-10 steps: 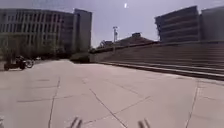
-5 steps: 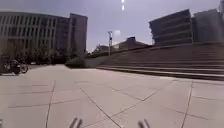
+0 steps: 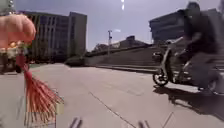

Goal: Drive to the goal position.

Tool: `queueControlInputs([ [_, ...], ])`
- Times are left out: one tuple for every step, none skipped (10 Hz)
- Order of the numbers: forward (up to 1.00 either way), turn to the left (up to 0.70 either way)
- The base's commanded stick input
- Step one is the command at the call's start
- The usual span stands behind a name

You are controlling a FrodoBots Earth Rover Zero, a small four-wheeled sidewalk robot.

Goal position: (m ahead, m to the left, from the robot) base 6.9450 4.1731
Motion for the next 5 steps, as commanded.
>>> queueControlInputs([
  [0.0,0.0],
  [0.0,0.0],
  [0.0,0.0],
  [0.0,0.0],
  [0.3,0.0],
])
